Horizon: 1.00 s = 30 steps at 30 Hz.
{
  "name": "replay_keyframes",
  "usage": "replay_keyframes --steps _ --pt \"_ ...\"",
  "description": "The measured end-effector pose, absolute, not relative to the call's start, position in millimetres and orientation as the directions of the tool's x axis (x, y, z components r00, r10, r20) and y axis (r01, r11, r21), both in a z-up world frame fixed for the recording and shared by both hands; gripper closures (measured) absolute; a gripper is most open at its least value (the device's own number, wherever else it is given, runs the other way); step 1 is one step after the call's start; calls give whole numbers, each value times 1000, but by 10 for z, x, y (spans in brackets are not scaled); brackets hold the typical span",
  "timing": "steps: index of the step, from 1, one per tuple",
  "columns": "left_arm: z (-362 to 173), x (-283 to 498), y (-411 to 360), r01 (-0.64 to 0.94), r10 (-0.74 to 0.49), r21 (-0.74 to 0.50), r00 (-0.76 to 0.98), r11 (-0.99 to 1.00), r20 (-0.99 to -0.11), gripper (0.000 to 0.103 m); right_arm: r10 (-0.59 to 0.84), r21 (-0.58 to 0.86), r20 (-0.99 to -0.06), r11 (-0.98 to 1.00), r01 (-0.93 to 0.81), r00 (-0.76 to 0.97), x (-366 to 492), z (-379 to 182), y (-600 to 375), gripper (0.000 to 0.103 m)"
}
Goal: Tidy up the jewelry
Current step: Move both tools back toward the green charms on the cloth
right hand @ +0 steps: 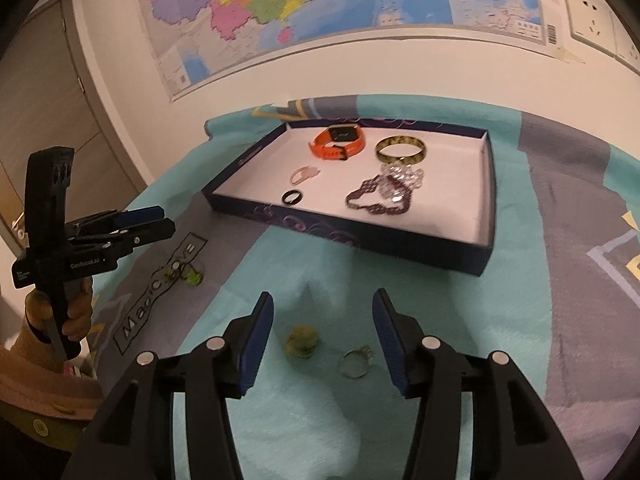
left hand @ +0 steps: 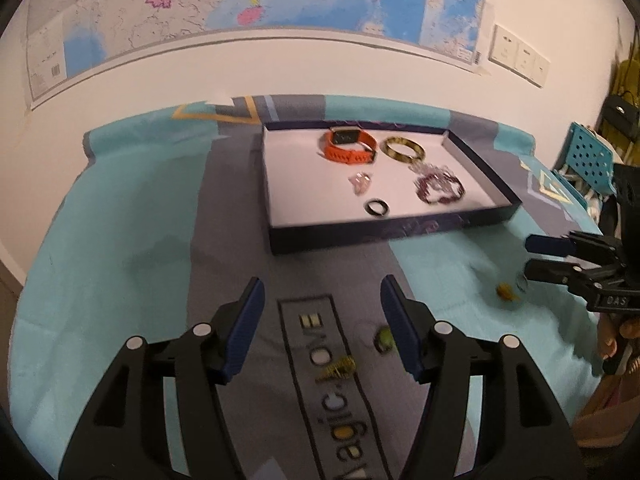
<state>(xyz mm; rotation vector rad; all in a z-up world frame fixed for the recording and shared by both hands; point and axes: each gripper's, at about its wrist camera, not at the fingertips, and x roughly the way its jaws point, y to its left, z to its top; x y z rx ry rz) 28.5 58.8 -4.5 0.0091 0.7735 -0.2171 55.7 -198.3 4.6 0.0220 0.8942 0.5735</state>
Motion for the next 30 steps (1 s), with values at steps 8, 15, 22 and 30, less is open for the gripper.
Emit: replay_keyframes --steps 8,15,22,30 --pt "-151 104 486 258 -236 -77 668 963 -706 43 480 232 -742 839 -492 469 413 -30 -1847 54" --pt "-208 37 412 291 -256 -74 655 954 -711 43 484 230 -746 832 -505 457 377 -63 -1786 54" --pt "-221 36 354 310 -270 -76 651 948 -710 43 483 233 -751 832 -504 450 352 -95 -1768 54" --pt "-280 64 382 301 -268 -88 633 949 -726 43 480 243 -758 836 -492 441 385 -148 -1760 54"
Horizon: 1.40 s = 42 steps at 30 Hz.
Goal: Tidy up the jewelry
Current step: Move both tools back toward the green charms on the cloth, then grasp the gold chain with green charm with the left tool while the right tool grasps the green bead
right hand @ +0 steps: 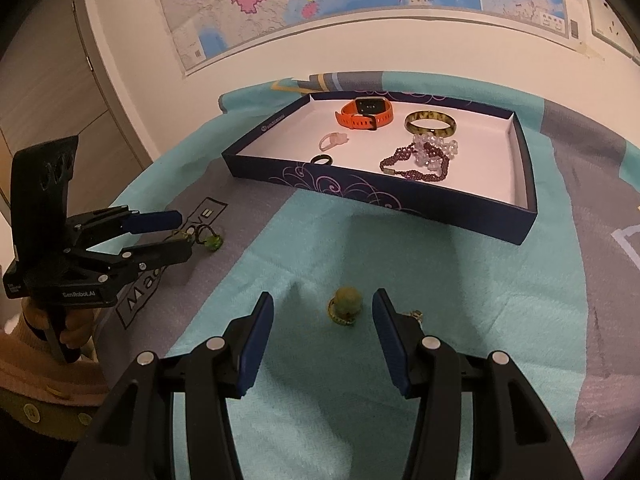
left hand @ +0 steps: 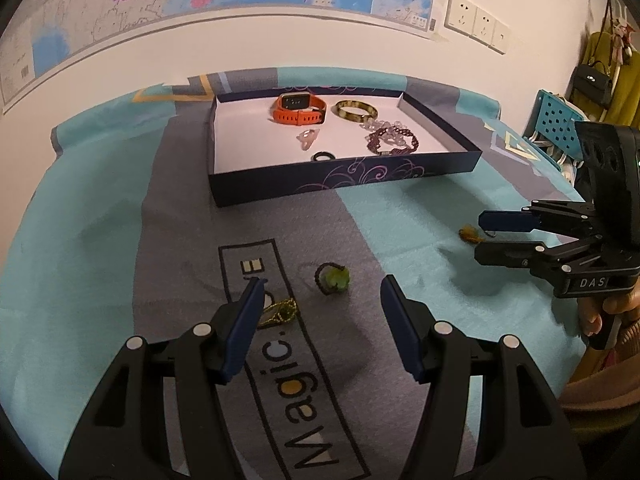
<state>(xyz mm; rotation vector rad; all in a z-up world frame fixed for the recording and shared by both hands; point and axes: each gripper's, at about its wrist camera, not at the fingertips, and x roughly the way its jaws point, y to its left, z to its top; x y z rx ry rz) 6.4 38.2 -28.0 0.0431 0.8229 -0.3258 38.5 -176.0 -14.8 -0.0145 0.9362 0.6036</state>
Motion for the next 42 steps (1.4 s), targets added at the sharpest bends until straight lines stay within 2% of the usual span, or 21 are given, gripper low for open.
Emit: replay_keyframes --steps 11,23,25,28,34,39,42 --pt "-354 109 449 271 -243 -89 613 958 -752 50 484 256 -761 836 -486 431 413 -177 -1760 54" --pt "-402 107 429 268 -211 -54 602 962 -770 81 468 235 -774 838 -493 427 443 -184 -1689 55" --pt "-401 95 428 271 -216 -58 601 961 -770 88 463 228 -777 839 -494 427 439 -184 -1676 60" --pt "-400 75 423 272 -218 -59 602 960 -768 90 459 223 -779 839 -496 427 439 -186 -1665 67" --pt "-400 58 396 275 -219 -56 607 960 -764 90 453 217 -783 841 -495 427 442 -189 -1650 71" --pt "-397 49 376 279 -228 -65 607 958 -761 91 437 206 -788 850 -485 433 458 -195 -1664 87" --pt "-393 48 381 278 -232 -72 606 958 -761 91 434 204 -789 853 -481 435 460 -197 -1682 90"
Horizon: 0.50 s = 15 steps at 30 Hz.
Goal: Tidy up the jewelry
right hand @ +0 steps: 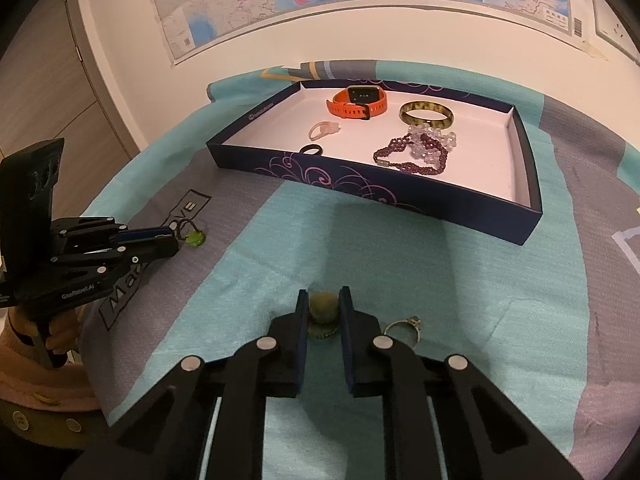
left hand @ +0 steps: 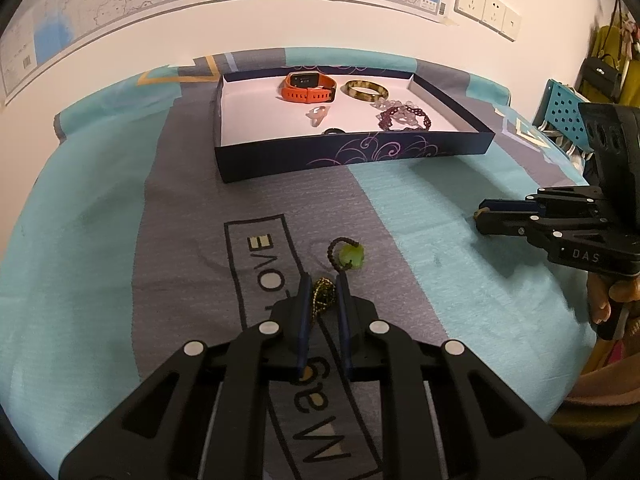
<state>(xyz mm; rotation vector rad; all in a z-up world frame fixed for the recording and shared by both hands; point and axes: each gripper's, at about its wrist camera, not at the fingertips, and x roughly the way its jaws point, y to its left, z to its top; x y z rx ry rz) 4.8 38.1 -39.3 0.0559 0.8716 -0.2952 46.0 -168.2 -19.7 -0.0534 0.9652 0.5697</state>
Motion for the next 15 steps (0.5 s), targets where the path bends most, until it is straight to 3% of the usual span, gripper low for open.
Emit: replay_keyframes --steps 15 --pt "-248 68 385 288 -261 -94 623 953 -737 91 473 216 -741 840 -497 478 464 14 -1752 90"
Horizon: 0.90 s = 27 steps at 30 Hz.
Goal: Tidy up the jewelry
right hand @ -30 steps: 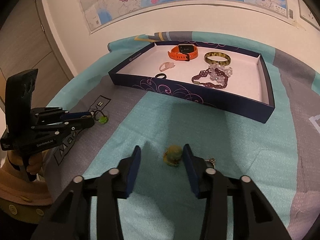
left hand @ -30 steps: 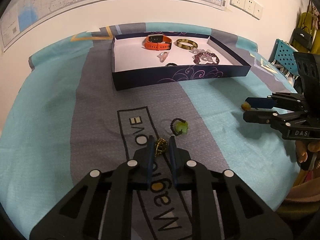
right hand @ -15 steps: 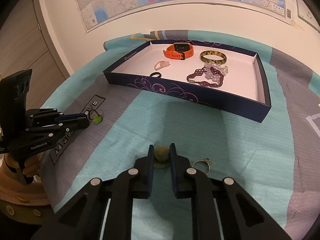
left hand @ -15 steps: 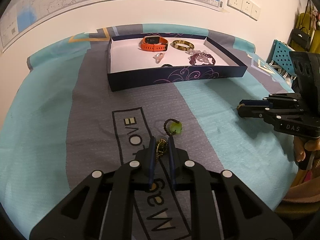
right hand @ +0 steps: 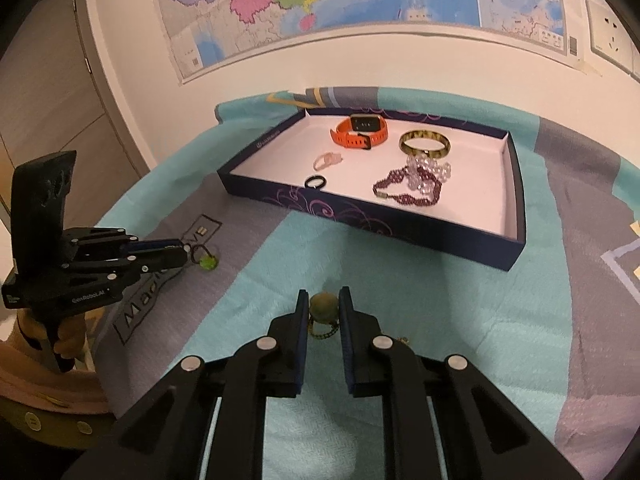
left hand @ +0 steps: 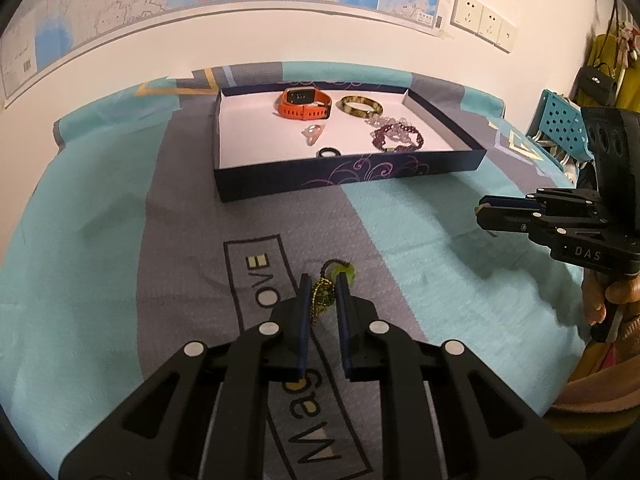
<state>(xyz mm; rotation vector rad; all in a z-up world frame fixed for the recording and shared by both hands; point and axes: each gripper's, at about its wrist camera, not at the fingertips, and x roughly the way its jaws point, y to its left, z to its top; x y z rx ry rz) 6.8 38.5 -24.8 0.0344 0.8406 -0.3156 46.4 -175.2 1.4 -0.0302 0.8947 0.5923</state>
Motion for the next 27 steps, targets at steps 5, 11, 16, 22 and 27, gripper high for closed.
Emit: replay_keyframes --steps 5,11,16,22,27 --pt "-167 110 388 296 -285 -115 631 948 -721 91 476 208 -722 841 -499 502 501 109 -1782 90" --pt "-52 183 355 308 -298 -116 650 944 -699 91 478 202 -706 843 -498 523 574 189 -1796 90" --pt "16 245 324 315 -300 -108 664 943 -685 91 479 198 -698 844 -499 532 620 224 -1800 90" --pt "51 293 312 314 -301 -108 670 943 -679 91 484 199 -694 840 -504 533 662 237 -1794 90" --pt "73 331 302 313 -300 -107 673 944 -676 91 484 194 -693 839 -508 535 699 241 -1777 90"
